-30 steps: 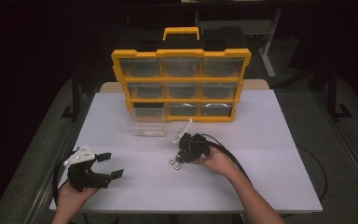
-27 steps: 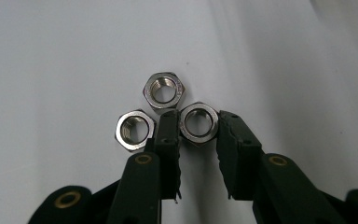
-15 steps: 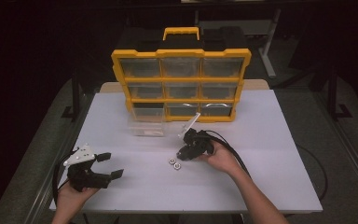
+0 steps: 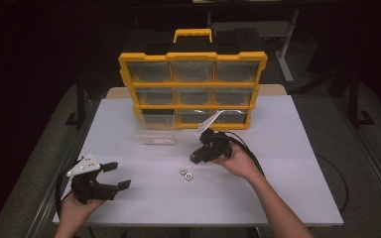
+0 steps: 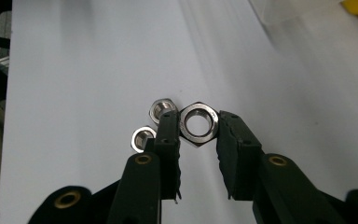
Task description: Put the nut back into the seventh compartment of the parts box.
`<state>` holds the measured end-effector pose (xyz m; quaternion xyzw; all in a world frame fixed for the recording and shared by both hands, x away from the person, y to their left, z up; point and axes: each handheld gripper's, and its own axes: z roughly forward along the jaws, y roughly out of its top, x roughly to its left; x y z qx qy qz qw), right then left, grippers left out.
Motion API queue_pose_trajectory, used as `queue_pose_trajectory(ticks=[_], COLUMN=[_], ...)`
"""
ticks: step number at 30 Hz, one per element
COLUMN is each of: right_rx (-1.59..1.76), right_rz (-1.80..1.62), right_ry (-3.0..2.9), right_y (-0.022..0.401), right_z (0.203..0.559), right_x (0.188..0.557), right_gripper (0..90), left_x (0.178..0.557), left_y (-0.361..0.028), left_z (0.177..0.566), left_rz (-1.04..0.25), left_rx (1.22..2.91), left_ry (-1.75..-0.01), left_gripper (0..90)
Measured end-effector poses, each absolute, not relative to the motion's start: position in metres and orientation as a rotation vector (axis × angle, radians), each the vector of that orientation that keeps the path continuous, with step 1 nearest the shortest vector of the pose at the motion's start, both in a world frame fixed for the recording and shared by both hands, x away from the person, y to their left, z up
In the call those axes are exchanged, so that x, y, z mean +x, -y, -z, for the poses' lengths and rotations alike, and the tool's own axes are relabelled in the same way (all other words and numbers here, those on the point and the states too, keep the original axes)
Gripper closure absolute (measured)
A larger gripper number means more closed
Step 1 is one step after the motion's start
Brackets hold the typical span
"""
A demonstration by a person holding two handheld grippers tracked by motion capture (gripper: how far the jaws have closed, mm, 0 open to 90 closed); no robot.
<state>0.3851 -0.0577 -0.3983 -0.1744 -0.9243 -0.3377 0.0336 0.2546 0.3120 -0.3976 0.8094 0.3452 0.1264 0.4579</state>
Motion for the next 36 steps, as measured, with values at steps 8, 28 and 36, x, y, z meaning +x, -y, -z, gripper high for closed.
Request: queue_pose_trajectory(ticks=[8,28,36], right_rx=[-0.554,-0.549,-0.528], right_rz=[1.064,1.106,1.136], right_ry=[2.841,2.856,2.87], right_y=[0.061,0.059,0.049], right_z=[0.382,0.343,0.327], right_x=[0.391,0.41,0.422], right_gripper=[69.1,69.1,69.1], left_x=[0.254,0.254,0.254], left_y=[-0.312,-0.313,-0.314], left_z=[0.398,0.397,0.396], left_rz=[-0.313,-0.315,-0.316], left_rx=[1.994,1.997,1.999], left_ry=[-0.849,-0.843,-0.842], left_gripper=[16.7,16.7,16.7])
